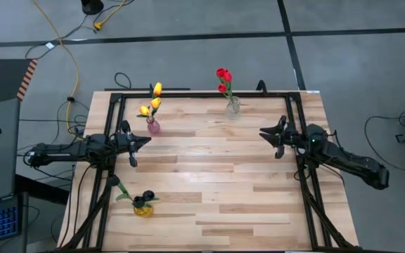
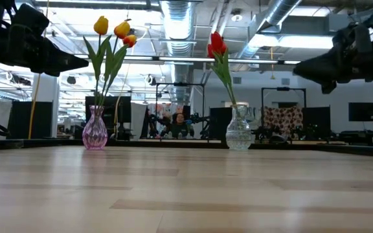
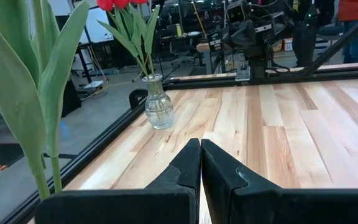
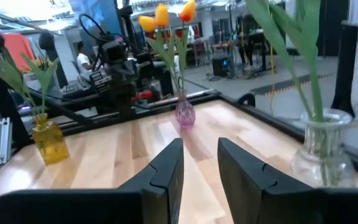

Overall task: Sort flowers into vase by color
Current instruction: Return to Home Position

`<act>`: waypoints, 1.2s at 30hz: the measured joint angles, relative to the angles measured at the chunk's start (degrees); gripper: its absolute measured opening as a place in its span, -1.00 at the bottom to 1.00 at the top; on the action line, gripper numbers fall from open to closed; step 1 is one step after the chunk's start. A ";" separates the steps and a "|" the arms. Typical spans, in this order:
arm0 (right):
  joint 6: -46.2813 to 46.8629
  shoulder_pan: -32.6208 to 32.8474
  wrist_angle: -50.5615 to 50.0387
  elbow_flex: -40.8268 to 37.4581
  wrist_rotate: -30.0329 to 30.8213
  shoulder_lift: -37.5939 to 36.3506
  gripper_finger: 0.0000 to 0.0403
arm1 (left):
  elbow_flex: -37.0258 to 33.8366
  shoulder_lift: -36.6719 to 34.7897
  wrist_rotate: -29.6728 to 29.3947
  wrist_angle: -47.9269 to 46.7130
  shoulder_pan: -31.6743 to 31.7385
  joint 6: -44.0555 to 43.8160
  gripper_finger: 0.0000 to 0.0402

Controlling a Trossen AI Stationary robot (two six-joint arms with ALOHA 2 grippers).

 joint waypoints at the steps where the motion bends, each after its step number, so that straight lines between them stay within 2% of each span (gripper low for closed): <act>1: -0.33 0.00 -1.21 -0.02 0.13 -1.26 -0.37 | 0.00 0.00 0.00 0.01 0.00 -0.03 -1.00; 4: -1.94 0.00 -3.87 -0.04 1.47 -4.74 -0.37 | 0.00 0.00 -0.03 0.00 0.00 -0.20 -1.00; 10: -2.99 -0.01 -5.76 -0.04 11.36 -3.92 -0.37 | 0.02 0.00 -0.06 0.45 0.00 1.28 -1.00; 21: 0.65 0.24 -6.06 -0.07 10.98 -2.42 -0.37 | -1.01 0.00 0.48 1.59 0.48 3.98 -1.00; 30: 0.35 8.38 -5.63 -0.07 10.68 -2.40 -0.37 | -1.01 0.02 0.44 1.57 0.48 4.20 -1.00; 36: -1.53 13.37 -5.48 -0.07 14.46 -2.40 -0.37 | -1.03 0.00 0.44 1.57 0.48 4.20 -1.00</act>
